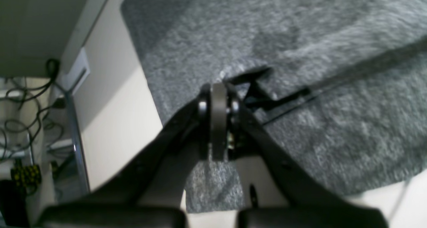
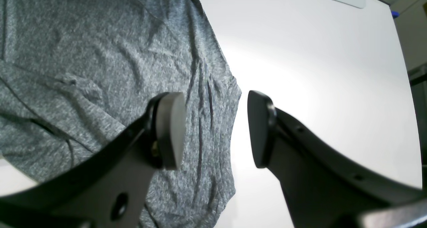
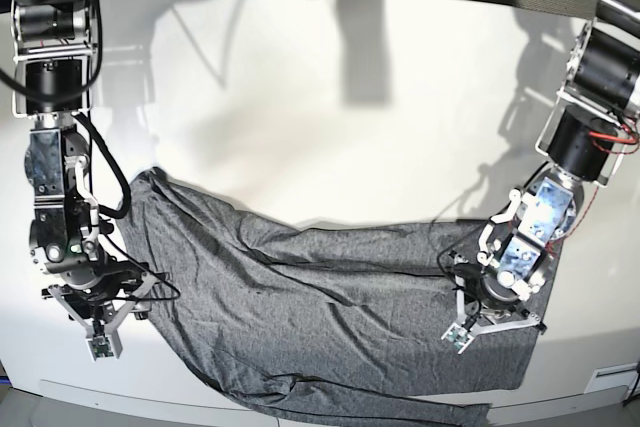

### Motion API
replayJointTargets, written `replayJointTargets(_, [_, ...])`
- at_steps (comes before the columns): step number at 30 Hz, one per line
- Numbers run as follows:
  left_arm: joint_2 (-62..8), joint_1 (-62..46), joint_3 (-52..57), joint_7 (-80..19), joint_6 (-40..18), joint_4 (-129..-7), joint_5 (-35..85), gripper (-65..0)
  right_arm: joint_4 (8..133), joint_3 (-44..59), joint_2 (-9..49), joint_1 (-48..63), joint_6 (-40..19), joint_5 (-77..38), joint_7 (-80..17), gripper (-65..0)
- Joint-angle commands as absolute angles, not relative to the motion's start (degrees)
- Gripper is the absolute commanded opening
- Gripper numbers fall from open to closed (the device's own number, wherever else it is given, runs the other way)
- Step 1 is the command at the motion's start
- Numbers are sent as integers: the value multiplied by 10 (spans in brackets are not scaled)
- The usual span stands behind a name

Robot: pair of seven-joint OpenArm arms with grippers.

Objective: Fold the T-shirt properly
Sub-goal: 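Carry the sleeve over the shirt body and lay it down with the left gripper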

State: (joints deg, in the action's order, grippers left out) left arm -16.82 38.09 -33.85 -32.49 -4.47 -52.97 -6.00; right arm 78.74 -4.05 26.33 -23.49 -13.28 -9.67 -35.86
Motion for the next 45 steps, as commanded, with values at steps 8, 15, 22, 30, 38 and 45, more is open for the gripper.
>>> replayJointTargets(8, [-169, 410, -335, -378, -21, -583, -75, -650, 796, -36, 271, -252, -129, -110, -337, -367])
replayJointTargets(15, [-170, 410, -335, -550, -22, -740, -75, -650, 796, -36, 271, -252, -129, -109, -330, -367])
replayJointTargets(22, [-170, 387, -335, -609, -22, -788, -75, -650, 796, -36, 271, -252, -129, -105, -341, -367])
replayJointTargets(30, [-178, 331, -335, -597, -32, -766, -116, -650, 796, -36, 270, -252, -129, -106, -331, -366])
replayJointTargets(38, [-200, 339, -335, -347, -31, -662, -116, -650, 795, -36, 244, -252, -130, -105, -341, -366])
replayJointTargets(45, [-189, 344, -335, -207, -29, -524, -116, -650, 795, -36, 221, -252, -130, -105, -339, -366])
